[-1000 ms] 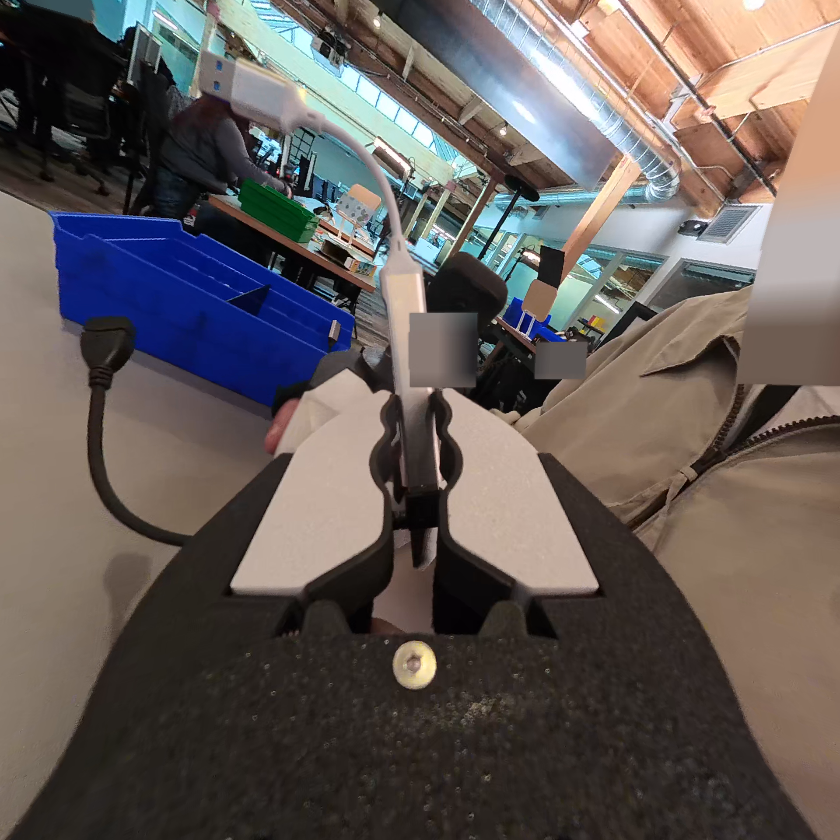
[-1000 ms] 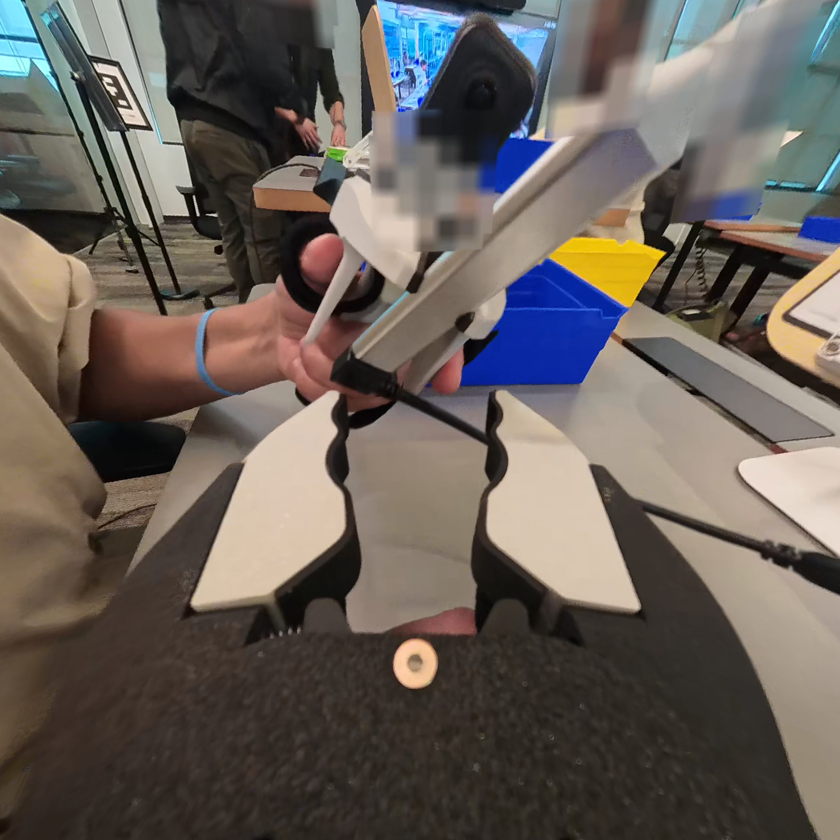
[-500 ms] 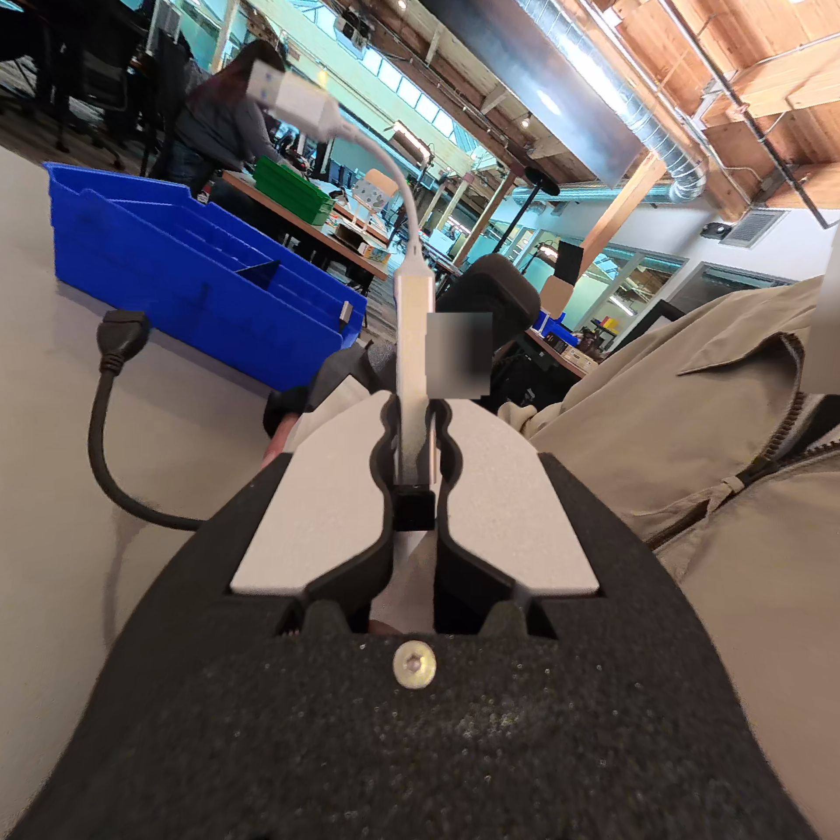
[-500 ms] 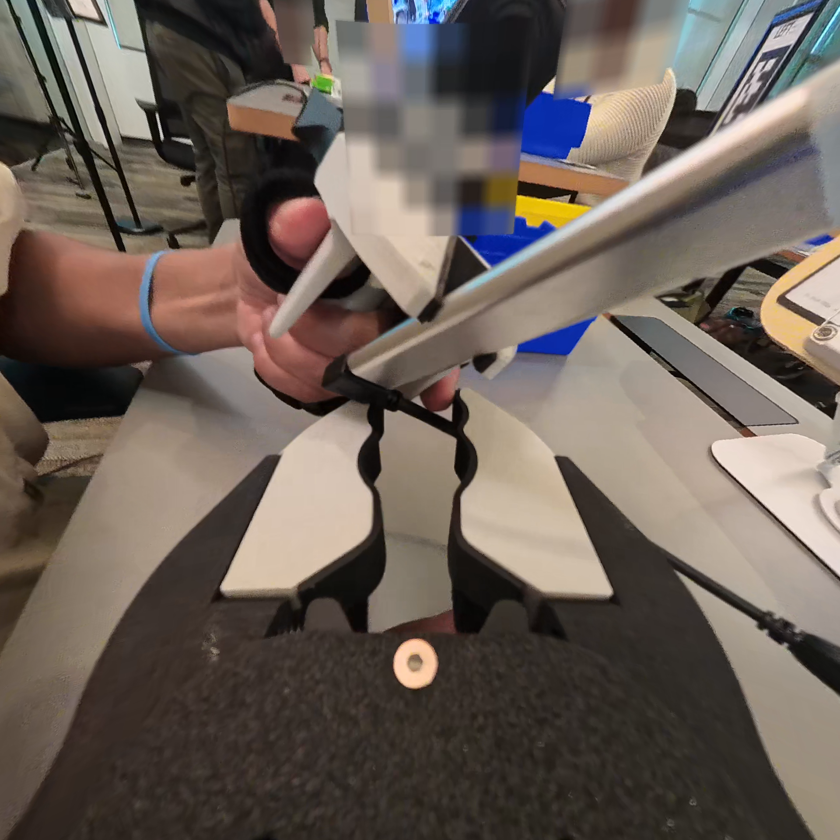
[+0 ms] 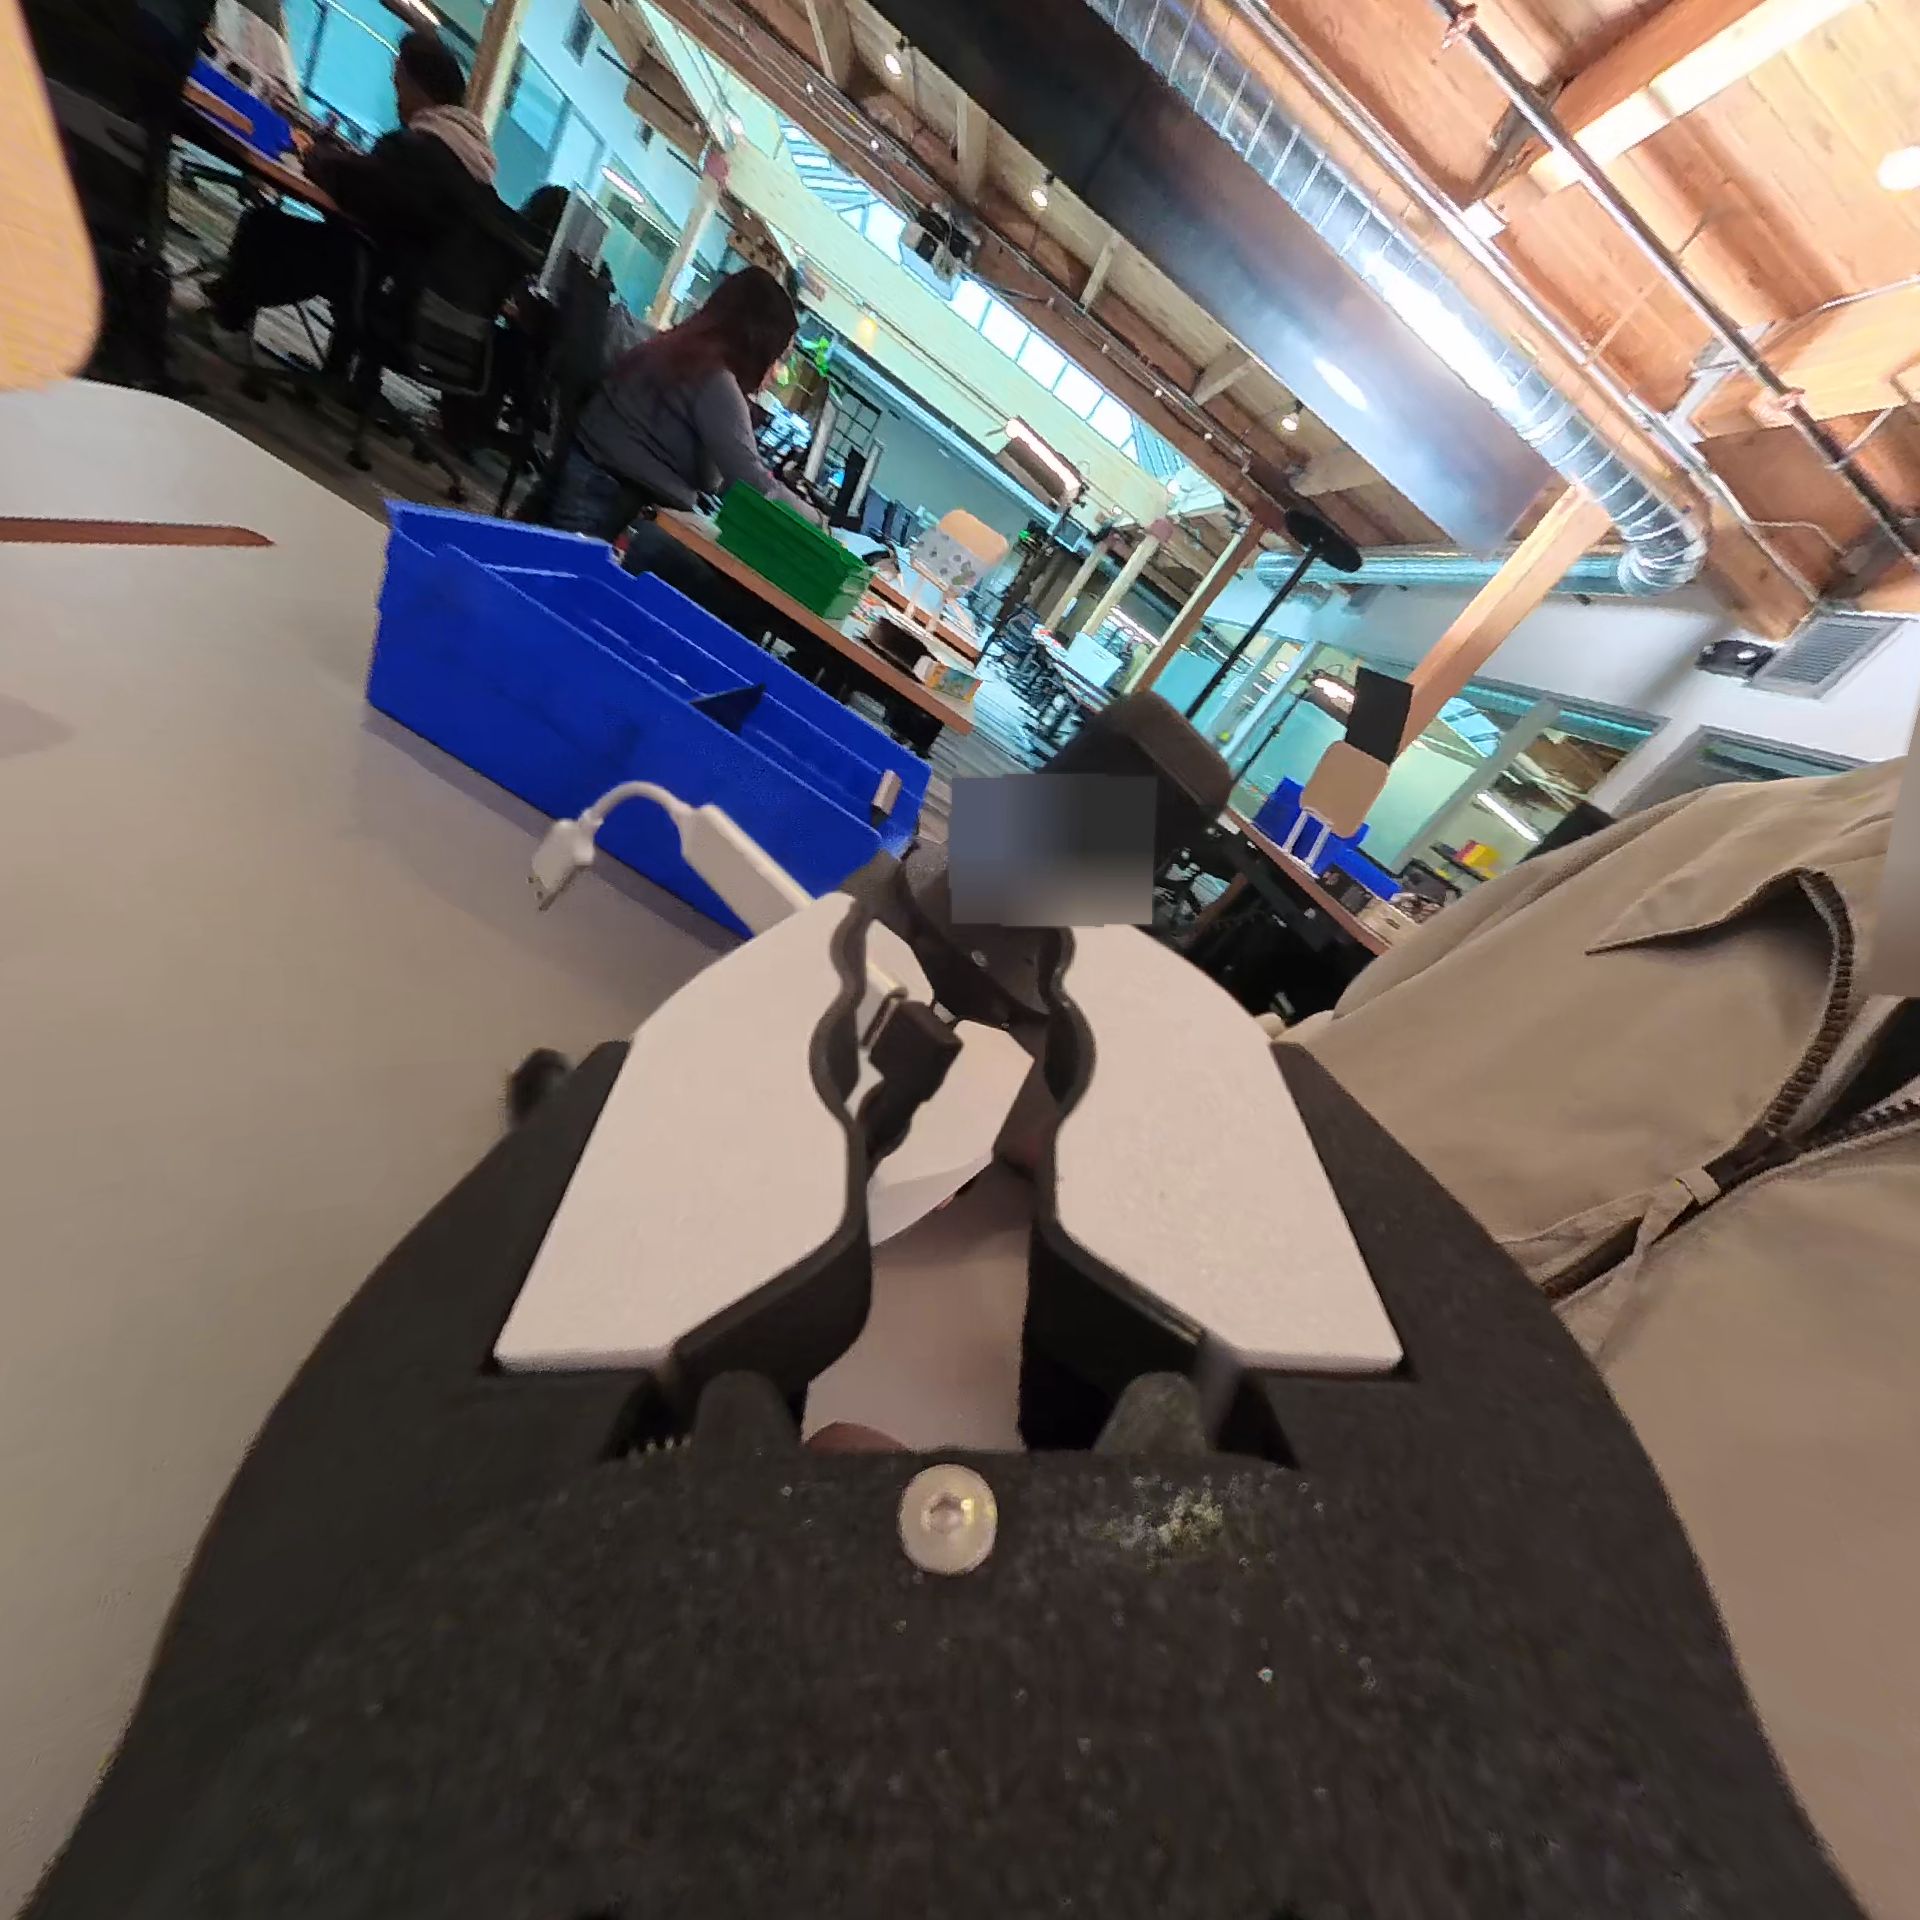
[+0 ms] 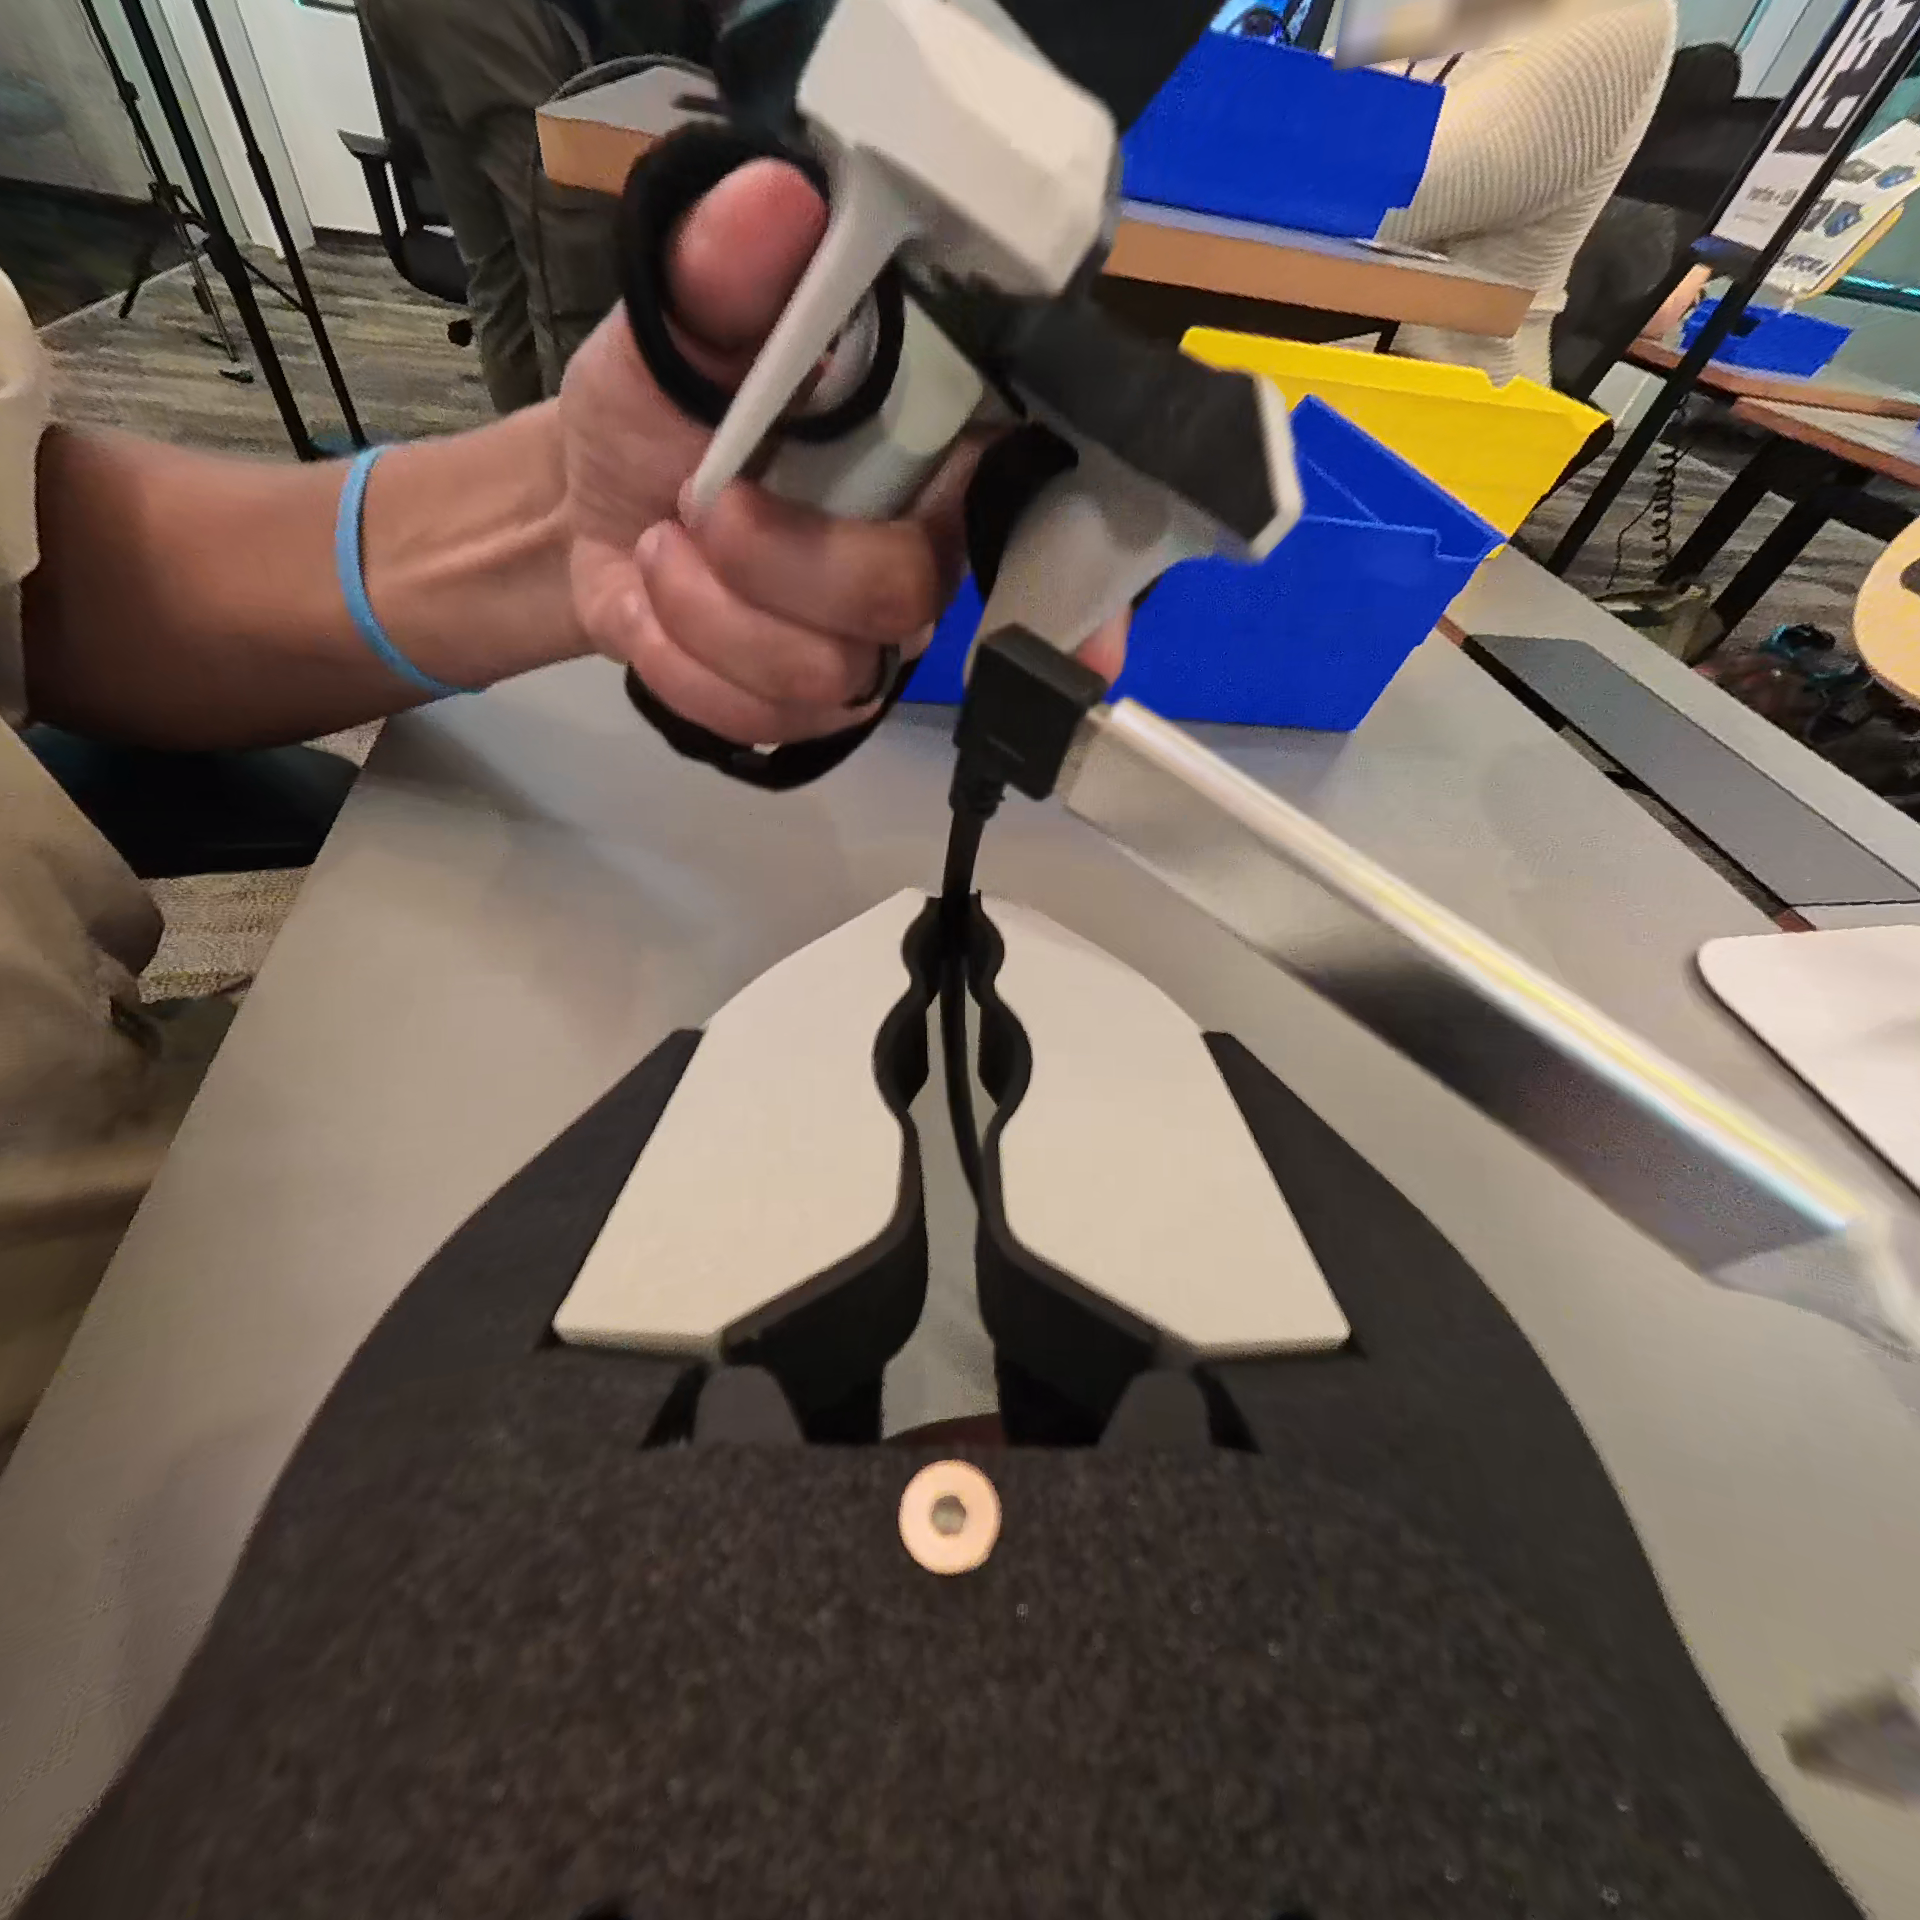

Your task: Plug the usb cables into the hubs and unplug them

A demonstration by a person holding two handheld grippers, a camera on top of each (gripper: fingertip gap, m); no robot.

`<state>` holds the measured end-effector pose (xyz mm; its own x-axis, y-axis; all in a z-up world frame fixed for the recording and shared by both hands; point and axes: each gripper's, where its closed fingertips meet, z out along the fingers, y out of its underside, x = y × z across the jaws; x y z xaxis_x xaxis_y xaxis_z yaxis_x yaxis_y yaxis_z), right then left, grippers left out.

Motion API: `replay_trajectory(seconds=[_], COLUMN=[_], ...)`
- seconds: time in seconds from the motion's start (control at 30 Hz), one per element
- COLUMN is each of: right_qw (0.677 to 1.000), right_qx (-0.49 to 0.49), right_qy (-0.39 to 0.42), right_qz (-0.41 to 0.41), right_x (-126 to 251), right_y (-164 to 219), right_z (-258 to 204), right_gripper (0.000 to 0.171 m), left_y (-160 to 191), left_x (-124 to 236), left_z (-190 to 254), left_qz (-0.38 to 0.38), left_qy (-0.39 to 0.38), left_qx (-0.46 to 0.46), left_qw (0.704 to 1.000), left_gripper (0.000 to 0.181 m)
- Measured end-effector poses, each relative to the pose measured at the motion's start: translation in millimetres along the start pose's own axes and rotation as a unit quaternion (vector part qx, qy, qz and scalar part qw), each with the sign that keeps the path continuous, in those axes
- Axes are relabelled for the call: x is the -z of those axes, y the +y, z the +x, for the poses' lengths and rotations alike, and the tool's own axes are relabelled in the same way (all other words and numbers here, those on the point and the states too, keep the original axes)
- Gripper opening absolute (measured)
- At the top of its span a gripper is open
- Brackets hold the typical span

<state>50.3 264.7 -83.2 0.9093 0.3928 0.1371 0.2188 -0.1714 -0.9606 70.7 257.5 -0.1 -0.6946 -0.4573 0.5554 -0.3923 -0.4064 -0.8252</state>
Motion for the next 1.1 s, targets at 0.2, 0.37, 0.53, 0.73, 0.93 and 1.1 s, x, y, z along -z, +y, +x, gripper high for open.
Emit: replay_trajectory(seconds=[0.2,0.37,0.53,0.73,0.93,1.1], right_qw=[0.997,0.977,0.947,0.938,0.928,0.932], right_qx=[0.041,0.138,0.216,0.226,0.233,0.212], right_qy=[0.009,0.05,0.066,0.08,0.101,0.134], right_qz=[-0.057,-0.152,-0.229,-0.251,-0.272,-0.26], right_x=[5.2,9.2,8.2,7.3,12.2,11.7], right_y=[12.2,27.4,35.1,39.3,44.4,46.6], right_z=[3.0,12.2,13.4,18.7,25.9,34.8], right_gripper=[0.003,0.003,0.004,0.003,0.003,0.004], left_y=[7.3,29.9,34.5,31.7,35.2,31.0], left_x=[16.8,15.0,-4.2,-28.0,-26.4,-23.7], left_z=[-15.4,-36.6,-43.1,-40.5,-59.3,-57.8], left_qz=[-0.059,-0.174,-0.251,-0.268,-0.274,-0.26], left_qy=[-0.076,-0.161,-0.195,-0.193,-0.245,-0.223], left_qx=[-0.04,-0.054,-0.076,-0.07,-0.073,-0.109], left_qw=[0.995,0.97,0.945,0.941,0.927,0.933], left_gripper=[0.039,0.045,0.048,0.045,0.009,0.007])
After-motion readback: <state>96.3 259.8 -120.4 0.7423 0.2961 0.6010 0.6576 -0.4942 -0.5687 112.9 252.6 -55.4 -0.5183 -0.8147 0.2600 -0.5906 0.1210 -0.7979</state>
